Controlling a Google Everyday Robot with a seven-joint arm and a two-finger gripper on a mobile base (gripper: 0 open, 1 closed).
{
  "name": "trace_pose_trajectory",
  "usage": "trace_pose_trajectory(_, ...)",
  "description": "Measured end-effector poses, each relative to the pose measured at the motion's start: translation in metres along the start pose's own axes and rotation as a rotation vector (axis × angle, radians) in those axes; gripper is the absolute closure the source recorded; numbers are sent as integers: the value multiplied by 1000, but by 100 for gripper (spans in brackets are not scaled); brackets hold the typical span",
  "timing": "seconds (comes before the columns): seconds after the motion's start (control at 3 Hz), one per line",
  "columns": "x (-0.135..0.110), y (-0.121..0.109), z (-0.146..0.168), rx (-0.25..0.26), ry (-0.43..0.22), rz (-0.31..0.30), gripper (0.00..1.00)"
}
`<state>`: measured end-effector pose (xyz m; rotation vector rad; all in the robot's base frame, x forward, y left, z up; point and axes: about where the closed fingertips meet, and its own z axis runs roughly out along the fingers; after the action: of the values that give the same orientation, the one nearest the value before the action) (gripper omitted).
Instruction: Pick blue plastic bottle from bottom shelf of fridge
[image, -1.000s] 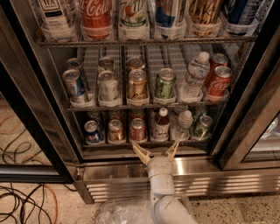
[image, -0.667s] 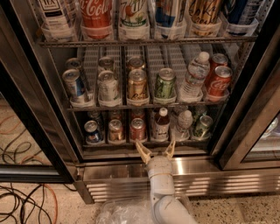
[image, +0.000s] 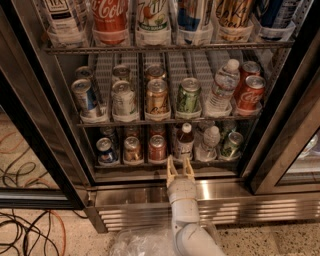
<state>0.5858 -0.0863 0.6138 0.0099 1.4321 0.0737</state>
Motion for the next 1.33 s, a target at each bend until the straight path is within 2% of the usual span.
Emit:
trace_pose_trajectory(0.33, 0, 0, 0, 0, 0, 0, 49)
trace_pose_trajectory(0.67, 0, 0, 0, 1, -1, -1, 35)
trace_pose_trajectory(1.0, 1, 0, 1, 4, -1, -4, 26)
trace_pose_trajectory(1.33, 3, -1, 4, 18, -1, -9, 26)
